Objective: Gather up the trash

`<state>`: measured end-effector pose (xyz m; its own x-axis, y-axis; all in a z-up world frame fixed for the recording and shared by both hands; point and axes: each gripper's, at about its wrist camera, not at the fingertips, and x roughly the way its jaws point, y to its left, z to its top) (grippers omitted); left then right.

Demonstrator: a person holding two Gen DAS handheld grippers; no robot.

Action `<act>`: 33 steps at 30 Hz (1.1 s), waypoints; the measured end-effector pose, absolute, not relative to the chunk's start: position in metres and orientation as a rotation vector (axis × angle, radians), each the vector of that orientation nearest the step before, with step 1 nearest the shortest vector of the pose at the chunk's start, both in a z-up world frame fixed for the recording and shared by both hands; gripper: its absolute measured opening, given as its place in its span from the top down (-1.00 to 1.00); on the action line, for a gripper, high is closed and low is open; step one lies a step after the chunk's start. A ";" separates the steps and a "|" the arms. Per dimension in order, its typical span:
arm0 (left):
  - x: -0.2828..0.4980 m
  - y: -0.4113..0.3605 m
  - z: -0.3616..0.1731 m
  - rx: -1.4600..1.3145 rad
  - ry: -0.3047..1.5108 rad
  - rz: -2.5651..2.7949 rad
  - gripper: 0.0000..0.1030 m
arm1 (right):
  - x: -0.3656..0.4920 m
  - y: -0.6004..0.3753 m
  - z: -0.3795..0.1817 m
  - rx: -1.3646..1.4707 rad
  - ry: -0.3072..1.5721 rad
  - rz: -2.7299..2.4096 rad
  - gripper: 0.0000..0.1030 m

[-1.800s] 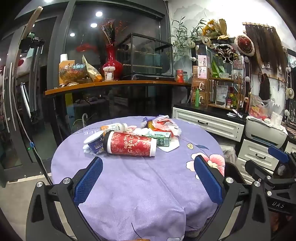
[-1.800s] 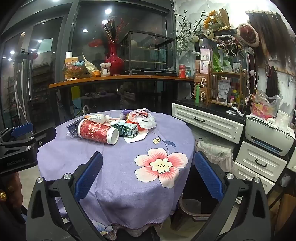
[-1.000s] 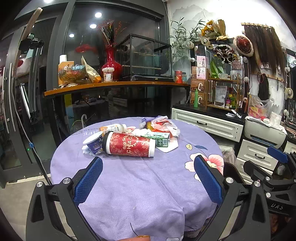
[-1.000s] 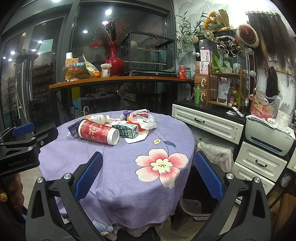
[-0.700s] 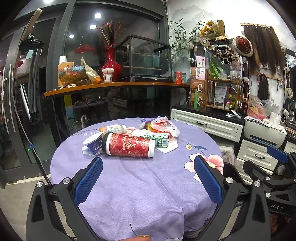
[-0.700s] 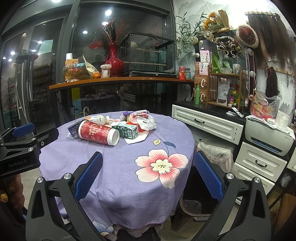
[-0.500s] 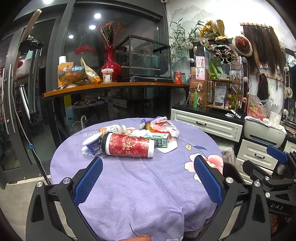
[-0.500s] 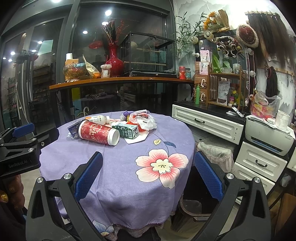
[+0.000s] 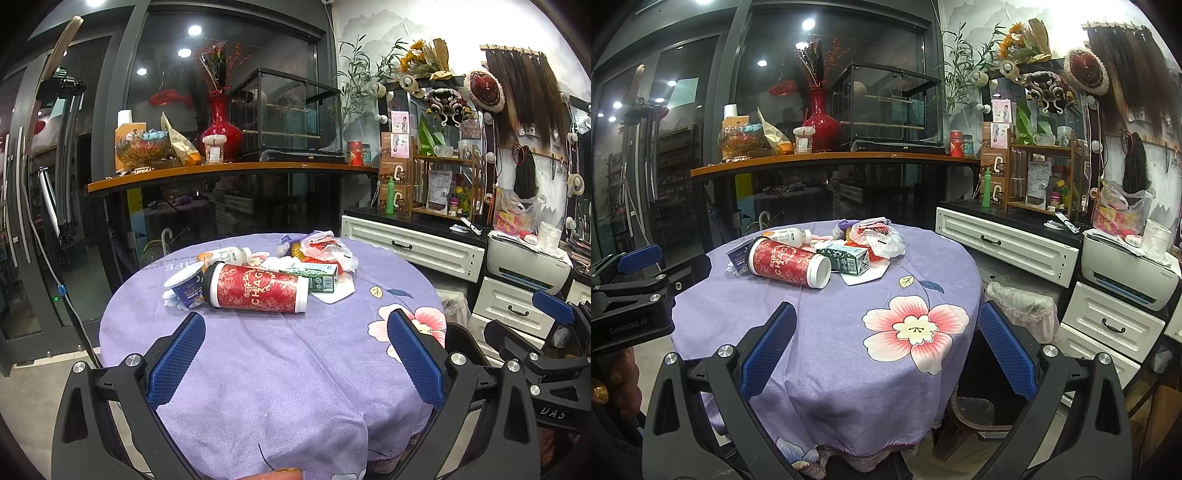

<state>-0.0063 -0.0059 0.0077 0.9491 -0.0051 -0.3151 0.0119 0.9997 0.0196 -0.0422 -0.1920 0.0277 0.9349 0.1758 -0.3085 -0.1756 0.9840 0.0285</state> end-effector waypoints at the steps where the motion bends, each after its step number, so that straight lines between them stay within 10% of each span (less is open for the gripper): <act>1: -0.006 -0.005 0.007 0.022 0.320 -0.008 -0.90 | -0.042 -0.192 0.028 0.000 0.315 0.179 -0.91; 33: -0.002 -0.001 -0.003 0.017 0.334 -0.010 -0.90 | -0.039 -0.191 0.021 0.004 0.327 0.182 -0.91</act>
